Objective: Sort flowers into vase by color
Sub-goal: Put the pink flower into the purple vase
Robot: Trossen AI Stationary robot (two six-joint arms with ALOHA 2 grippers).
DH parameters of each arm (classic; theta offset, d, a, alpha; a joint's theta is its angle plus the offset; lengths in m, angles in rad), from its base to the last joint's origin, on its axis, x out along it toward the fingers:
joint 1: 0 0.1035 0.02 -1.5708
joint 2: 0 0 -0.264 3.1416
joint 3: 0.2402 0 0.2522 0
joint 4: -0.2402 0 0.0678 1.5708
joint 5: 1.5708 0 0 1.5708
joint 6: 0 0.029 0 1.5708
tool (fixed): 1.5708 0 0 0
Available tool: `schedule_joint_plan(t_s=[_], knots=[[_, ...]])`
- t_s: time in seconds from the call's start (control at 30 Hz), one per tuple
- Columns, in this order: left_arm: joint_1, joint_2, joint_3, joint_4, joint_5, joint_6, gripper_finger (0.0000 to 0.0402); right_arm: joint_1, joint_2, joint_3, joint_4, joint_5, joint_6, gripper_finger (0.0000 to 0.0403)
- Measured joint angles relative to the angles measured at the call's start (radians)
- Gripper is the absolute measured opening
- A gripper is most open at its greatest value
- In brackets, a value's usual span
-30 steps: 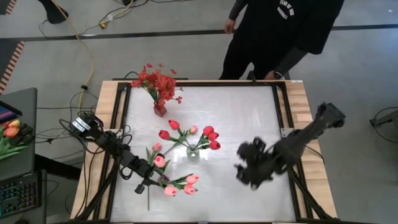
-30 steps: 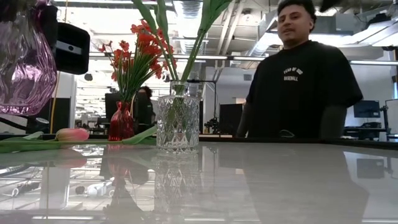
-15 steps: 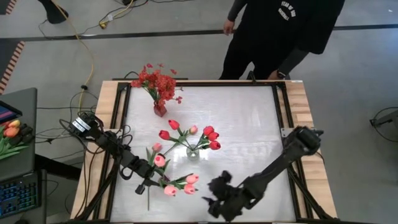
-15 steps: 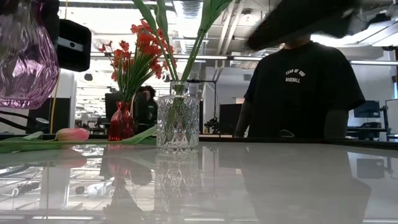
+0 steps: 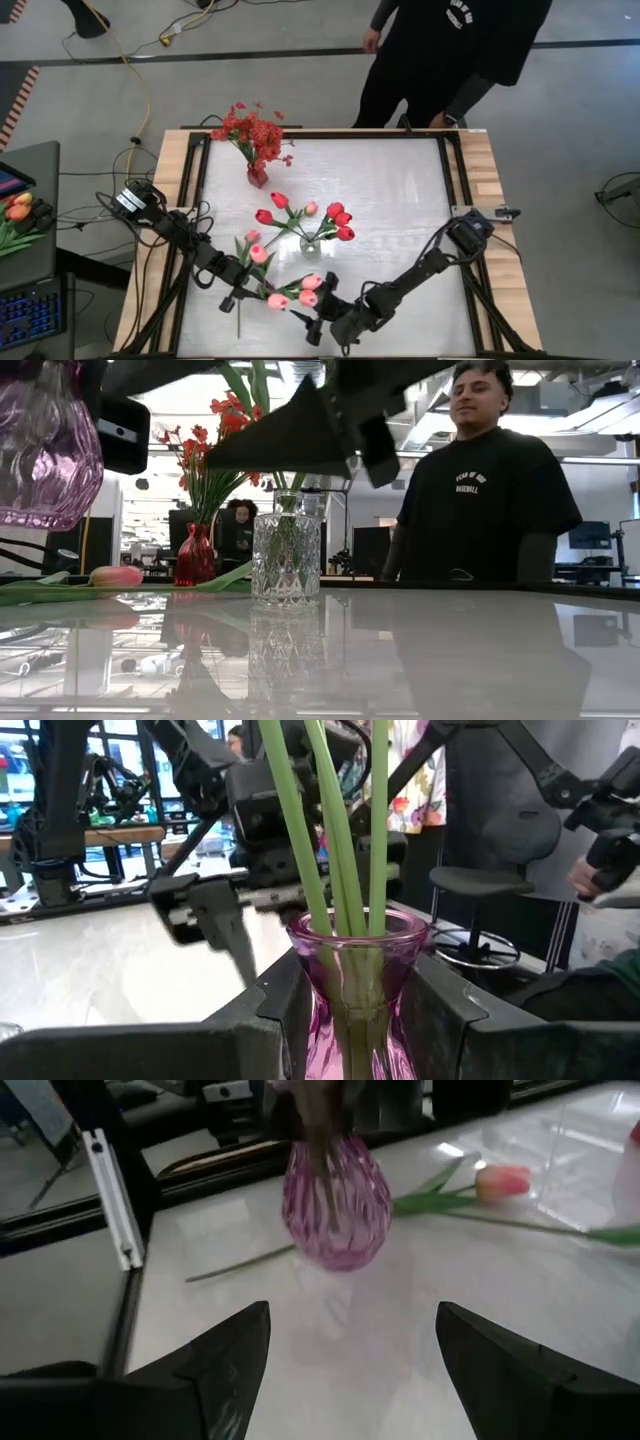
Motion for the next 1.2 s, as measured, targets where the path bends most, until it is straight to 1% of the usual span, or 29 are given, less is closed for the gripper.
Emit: schedule_joint_plan(t_s=[0.07, 0.23, 0.4, 0.47, 0.53, 0.6, 0.63, 0.73, 0.93, 1.03, 1.2], knots=[[0.0, 0.0, 0.005, 0.001, -0.001, -0.001, 0.0105, -0.012, 0.002, -0.001, 0.018, 0.001, -0.035, 0.0311], [0.0, 0.0, 0.017, -0.001, -0.002, 0.002, 0.0105, -0.053, 0.001, 0.0, 0.036, -0.015, -0.054, 0.0311], [0.0, 0.0, 0.018, -0.001, -0.002, 0.001, 0.0105, -0.083, 0.001, 0.0, 0.029, -0.039, -0.014, 0.0311], [0.0, 0.0, 0.018, -0.001, -0.003, 0.005, 0.0105, -0.089, 0.001, 0.0, 0.034, -0.076, -0.011, 0.0311], [0.0, 0.0, 0.018, -0.001, -0.026, 0.021, 0.0105, -0.097, 0.001, 0.0, 0.036, -0.14, -0.013, 0.0311], [0.0, 0.0, 0.018, -0.001, -0.052, 0.034, 0.0105, -0.102, 0.001, 0.0, 0.043, -0.203, -0.044, 0.0311], [0.0, 0.0, 0.018, -0.001, -0.066, 0.039, 0.0105, -0.103, 0.001, 0.0, 0.05, -0.216, -0.066, 0.0311], [0.0, 0.0, 0.02, -0.001, -0.096, 0.045, 0.0105, -0.104, 0.001, 0.0, 0.094, -0.216, -0.161, 0.0311], [0.0, 0.0, 0.044, -0.002, -0.103, 0.045, 0.0105, -0.117, 0.001, 0.0, 0.155, -0.214, -0.326, 0.0311], [0.0, 0.0, 0.057, -0.001, -0.112, 0.055, 0.0105, -0.128, 0.001, 0.0, 0.161, -0.214, -0.352, 0.0311], [0.004, 0.0, 0.06, -0.003, -0.168, 0.075, 0.0105, -0.148, 0.001, 0.0, 0.174, -0.253, -0.355, 0.0311]])
